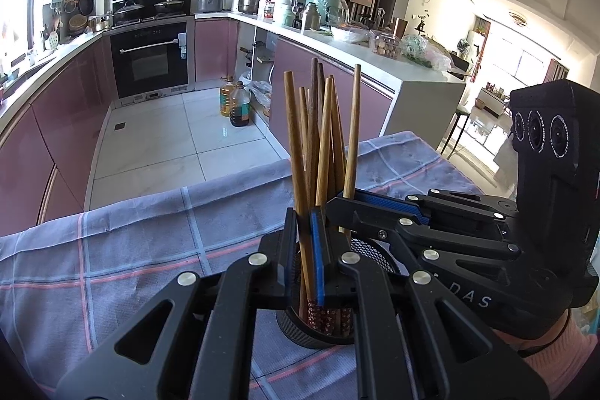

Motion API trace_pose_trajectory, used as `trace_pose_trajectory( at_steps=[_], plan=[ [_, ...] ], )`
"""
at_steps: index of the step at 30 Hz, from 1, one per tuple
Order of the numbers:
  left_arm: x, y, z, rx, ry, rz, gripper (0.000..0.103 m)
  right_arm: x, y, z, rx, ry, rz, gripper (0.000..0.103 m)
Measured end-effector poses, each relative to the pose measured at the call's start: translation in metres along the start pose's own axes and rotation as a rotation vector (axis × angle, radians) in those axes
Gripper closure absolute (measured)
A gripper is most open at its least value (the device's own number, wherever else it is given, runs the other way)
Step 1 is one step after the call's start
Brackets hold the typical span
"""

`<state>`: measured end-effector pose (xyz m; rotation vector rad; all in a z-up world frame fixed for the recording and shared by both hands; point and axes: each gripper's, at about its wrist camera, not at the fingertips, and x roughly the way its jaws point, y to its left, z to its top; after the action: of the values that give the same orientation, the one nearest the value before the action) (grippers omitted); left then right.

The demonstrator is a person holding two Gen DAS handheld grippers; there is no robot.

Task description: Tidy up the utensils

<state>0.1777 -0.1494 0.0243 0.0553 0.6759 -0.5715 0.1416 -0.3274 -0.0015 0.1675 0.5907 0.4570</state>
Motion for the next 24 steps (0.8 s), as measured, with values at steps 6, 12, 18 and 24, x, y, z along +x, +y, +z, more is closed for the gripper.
trace_pose_trajectory(
  at_steps=[6,12,18,24],
  plan=[
    [0.001,0.004,0.000,-0.002,-0.002,0.005,0.094,-0.002,-0.003,0.000,0.006,-0.007,-0.013,0.096],
    [0.003,0.003,-0.002,0.003,-0.001,-0.007,0.091,-0.005,0.000,-0.001,0.002,-0.017,-0.027,0.096],
    [0.001,0.006,-0.008,-0.011,-0.006,-0.009,0.089,-0.011,-0.002,-0.001,-0.005,-0.028,-0.036,0.096],
    [0.000,0.005,-0.011,0.007,0.003,-0.011,0.089,-0.012,0.006,-0.001,-0.020,-0.035,-0.037,0.096]
  ],
)
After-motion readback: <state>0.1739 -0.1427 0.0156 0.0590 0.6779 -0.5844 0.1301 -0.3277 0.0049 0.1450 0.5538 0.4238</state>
